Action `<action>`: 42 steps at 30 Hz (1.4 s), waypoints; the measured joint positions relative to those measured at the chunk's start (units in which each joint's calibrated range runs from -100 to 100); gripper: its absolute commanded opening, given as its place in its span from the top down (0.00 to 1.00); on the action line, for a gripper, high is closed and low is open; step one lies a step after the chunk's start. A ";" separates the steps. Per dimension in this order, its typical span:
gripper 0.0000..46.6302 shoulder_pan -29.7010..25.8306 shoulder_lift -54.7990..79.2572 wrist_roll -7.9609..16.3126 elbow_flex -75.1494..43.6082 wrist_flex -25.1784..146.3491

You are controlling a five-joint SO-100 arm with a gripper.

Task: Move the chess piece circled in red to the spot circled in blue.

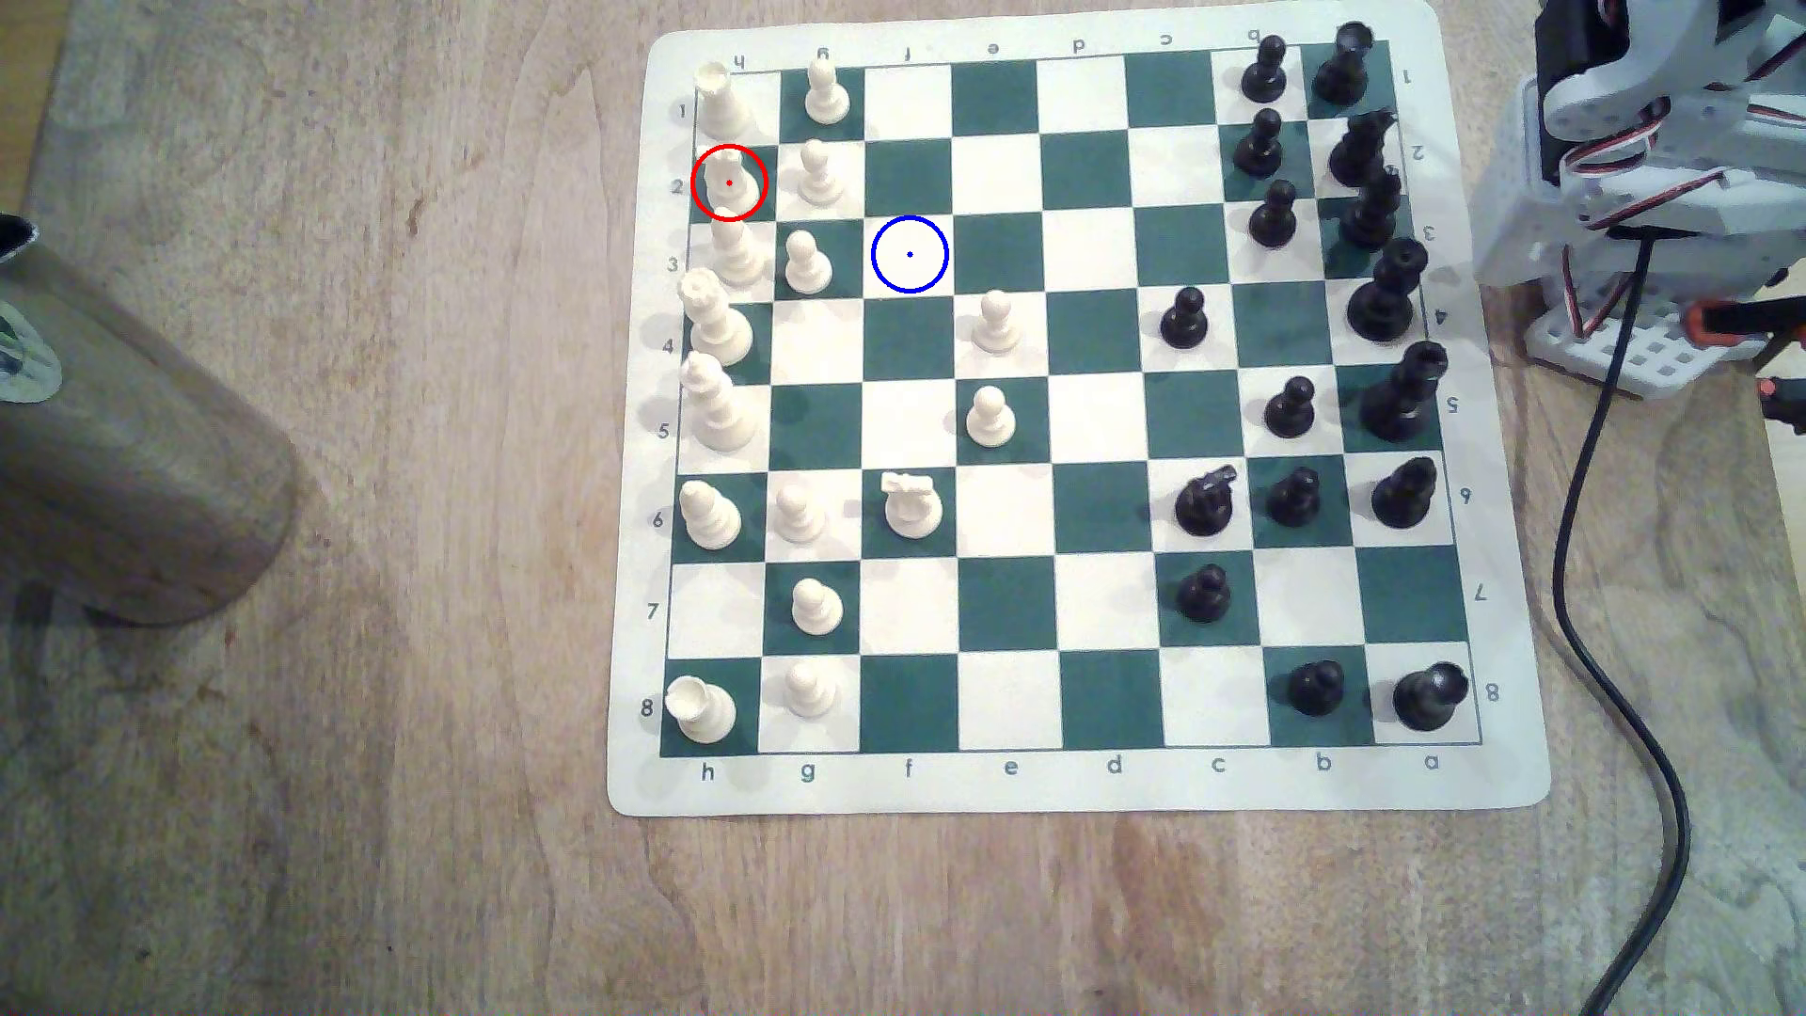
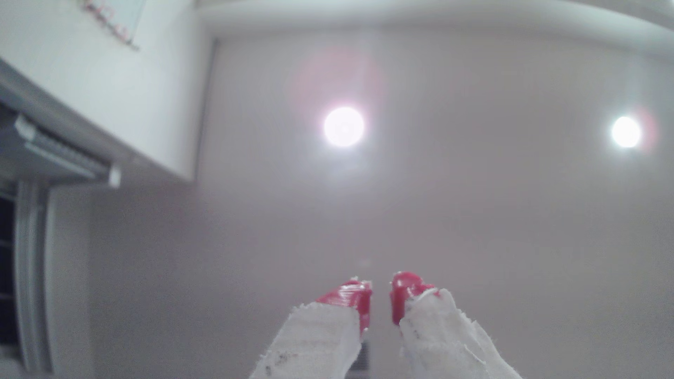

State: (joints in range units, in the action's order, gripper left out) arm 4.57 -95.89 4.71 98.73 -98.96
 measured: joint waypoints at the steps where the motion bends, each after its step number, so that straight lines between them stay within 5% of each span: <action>1: 0.93 0.00 0.00 0.00 0.00 0.00; 8: 0.93 -2.51 0.00 0.00 -0.90 10.92; 13: 0.94 -2.58 0.17 0.00 -9.49 34.82; 18: 0.94 -1.03 5.11 0.20 -20.79 72.35; 28: 0.92 7.30 10.31 0.24 -33.89 109.64; 30: 1.00 8.19 9.97 0.49 -33.89 114.26; 35: 1.00 9.22 10.64 1.07 -33.89 121.67; 38: 1.00 9.07 12.82 0.29 -34.16 123.98; 42: 0.92 6.27 23.04 -4.20 -39.31 131.47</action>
State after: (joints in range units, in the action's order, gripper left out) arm 10.84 -72.85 0.51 59.42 32.51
